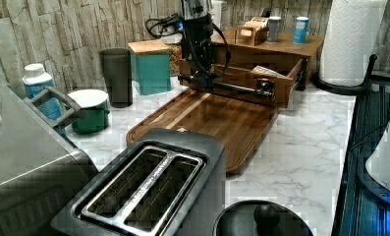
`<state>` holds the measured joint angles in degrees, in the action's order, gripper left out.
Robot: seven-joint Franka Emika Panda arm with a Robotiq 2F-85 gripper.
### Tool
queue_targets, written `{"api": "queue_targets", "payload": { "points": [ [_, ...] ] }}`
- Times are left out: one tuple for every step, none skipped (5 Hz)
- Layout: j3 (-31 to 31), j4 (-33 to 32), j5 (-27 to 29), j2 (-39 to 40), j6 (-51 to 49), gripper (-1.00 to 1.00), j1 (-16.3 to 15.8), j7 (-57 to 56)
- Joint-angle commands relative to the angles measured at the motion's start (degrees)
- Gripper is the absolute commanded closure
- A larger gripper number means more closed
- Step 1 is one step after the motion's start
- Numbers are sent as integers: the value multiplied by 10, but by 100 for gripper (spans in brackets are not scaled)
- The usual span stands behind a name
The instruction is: Close the drawer.
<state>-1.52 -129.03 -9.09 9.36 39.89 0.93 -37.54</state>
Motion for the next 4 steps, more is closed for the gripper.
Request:
{"api": "queue_targets", "payload": {
  "points": [
    [-24,-36,4,-6,99,100,46,-89],
    [-36,-19,11,1,83,100,61,-142],
    [-48,-7,21,6,84,100,86,-189],
    [-56,30,41,19,60,100,121,-250]
  ]
}}
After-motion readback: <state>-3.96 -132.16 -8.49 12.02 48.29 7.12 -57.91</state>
